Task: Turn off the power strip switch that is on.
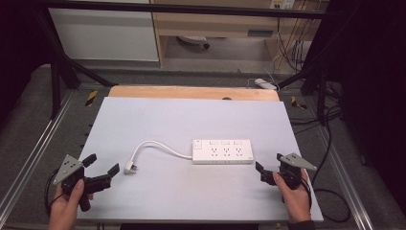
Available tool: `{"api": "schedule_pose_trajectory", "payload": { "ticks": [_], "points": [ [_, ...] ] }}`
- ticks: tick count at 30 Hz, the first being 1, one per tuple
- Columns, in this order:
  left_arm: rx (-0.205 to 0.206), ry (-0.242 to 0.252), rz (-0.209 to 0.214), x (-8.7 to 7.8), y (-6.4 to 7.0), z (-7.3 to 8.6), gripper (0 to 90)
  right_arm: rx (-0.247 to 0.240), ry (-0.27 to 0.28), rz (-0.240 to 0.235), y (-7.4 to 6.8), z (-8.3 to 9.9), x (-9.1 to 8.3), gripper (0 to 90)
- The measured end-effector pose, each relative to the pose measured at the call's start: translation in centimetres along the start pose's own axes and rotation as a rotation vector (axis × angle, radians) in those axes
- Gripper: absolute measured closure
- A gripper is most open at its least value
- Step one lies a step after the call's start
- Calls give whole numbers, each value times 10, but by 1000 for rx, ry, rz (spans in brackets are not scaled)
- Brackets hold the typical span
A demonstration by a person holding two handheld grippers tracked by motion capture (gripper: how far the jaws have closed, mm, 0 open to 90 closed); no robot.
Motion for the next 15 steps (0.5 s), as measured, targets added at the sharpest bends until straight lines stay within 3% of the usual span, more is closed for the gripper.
{"api": "schedule_pose_trajectory", "payload": {
  "ticks": [7, 15],
  "points": [
    [-3, -1, 4, 1, 1, 0, 42, 41, 12, -13, 4, -4, -3, 76],
    [4, -15, 10, 3, 1, 1, 42, 56, 47, -20, 4, -11, -9, 62]
  ]
}}
Point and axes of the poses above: each handheld gripper's, and its own axes: x roughly forward along the jaws, z roughly out of its underside, y roughly to its right, the point moved 3 cm from there along x, roughly forward along the jaws, and after that the axes turned 15 degrees about z, right-handed, at the moved point
